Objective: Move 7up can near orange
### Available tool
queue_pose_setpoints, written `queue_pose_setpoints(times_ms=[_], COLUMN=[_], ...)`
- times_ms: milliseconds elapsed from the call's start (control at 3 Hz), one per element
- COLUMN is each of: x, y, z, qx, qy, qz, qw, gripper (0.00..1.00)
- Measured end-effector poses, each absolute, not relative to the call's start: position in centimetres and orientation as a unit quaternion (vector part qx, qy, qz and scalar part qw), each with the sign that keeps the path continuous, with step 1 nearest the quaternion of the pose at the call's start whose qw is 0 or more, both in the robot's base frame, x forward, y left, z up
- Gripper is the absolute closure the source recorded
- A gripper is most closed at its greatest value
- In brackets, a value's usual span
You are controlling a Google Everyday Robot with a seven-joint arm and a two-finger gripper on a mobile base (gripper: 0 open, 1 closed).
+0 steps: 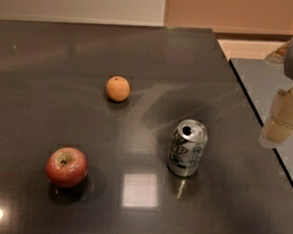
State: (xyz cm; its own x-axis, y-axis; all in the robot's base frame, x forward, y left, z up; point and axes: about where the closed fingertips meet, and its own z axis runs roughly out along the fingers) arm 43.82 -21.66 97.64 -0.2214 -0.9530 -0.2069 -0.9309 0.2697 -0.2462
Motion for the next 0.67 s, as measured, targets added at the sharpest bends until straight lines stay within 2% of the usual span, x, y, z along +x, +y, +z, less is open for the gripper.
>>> queue_pose_setpoints(times_ms=[667], x=[43.79], y=[-21.28], z=[97.88], qx=[-0.613], qy=[0.771], qz=[-0.016], qw=[0.17], gripper=[0.0])
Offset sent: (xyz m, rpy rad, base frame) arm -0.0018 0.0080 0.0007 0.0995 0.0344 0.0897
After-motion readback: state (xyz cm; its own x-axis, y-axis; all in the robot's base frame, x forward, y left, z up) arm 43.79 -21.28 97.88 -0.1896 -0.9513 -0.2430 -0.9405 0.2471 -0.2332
